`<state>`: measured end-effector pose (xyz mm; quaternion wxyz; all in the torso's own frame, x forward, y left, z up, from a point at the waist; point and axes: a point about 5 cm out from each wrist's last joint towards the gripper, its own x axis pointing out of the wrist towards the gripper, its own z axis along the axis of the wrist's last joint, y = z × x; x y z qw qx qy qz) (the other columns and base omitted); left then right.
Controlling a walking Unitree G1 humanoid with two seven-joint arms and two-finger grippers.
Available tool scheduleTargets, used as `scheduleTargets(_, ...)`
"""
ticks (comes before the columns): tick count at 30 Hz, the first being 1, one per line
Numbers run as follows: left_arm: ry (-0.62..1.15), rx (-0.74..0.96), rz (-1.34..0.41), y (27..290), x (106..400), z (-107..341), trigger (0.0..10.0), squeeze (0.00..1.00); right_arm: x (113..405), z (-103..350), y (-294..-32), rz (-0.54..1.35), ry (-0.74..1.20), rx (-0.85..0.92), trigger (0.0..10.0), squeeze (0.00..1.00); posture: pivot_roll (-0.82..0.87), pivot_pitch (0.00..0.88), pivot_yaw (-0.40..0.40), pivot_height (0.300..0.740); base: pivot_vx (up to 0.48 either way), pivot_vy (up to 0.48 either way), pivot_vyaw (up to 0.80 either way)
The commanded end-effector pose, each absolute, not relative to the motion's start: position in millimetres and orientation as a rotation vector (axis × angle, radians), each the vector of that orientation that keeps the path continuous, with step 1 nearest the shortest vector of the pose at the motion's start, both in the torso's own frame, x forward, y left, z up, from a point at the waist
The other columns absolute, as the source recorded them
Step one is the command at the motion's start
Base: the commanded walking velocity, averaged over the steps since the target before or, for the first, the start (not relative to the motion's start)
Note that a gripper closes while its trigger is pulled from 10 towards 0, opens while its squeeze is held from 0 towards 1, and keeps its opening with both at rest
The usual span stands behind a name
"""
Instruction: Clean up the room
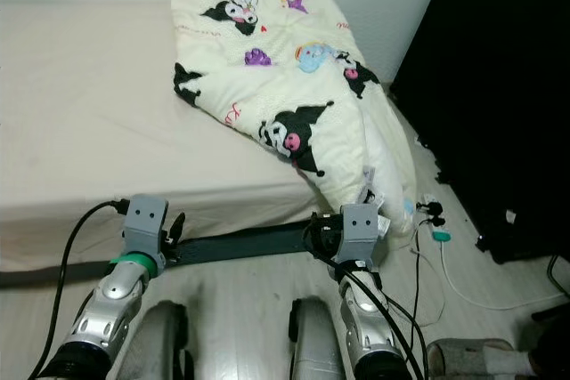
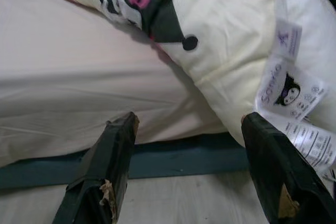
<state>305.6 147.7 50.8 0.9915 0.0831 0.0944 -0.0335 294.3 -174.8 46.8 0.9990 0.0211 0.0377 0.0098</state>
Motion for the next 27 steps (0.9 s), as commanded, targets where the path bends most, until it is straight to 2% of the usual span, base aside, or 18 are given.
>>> scheduleTargets(1,0.213,0.173,-0.073,147.1,301.7,45.2,10.0,0.00,290.8,43.0,-177.5,0.016,0.088,0.038,10.0,0.00,-0.01,0.065,0.003,0.555,0.000,0.000,0.00)
scheduleTargets(10,0.224,0.174,-0.074,146.9,300.6,43.5,10.0,0.00,289.8,43.3,-176.5,0.026,0.082,0.022,10.0,0.00,-0.01,0.069,0.003,0.530,0.000,0.000,0.00)
scheduleTargets(17,0.222,0.174,-0.073,147.4,300.8,44.3,10.0,0.00,296.1,62.8,-178.8,0.066,-0.014,-0.111,10.0,0.00,-0.01,0.073,0.004,0.510,0.000,0.000,0.00)
scheduleTargets(20,0.149,0.137,-0.057,148.1,308.9,63.4,10.0,0.00,313.7,117.5,-204.8,0.017,-0.214,-0.170,10.0,0.00,-0.01,0.080,0.005,0.501,0.000,0.000,0.00)
scheduleTargets(23,0.118,0.121,-0.050,148.4,312.1,71.9,10.0,0.00,316.3,128.1,-212.5,-0.006,-0.248,-0.160,10.0,0.00,-0.01,0.081,0.006,0.501,0.000,0.000,0.00)
scheduleTargets(25,0.003,0.066,-0.030,150.1,325.6,108.5,10.0,0.00,323.2,137.4,-233.6,-0.076,-0.252,-0.028,10.0,0.00,0.00,0.100,0.002,0.501,0.000,0.000,0.00)
scheduleTargets(27,-0.046,0.048,-0.025,151.0,330.6,125.5,10.0,0.00,326.0,138.3,-240.9,-0.094,-0.244,0.037,10.0,0.00,0.01,0.116,0.004,0.501,0.000,0.000,0.00)
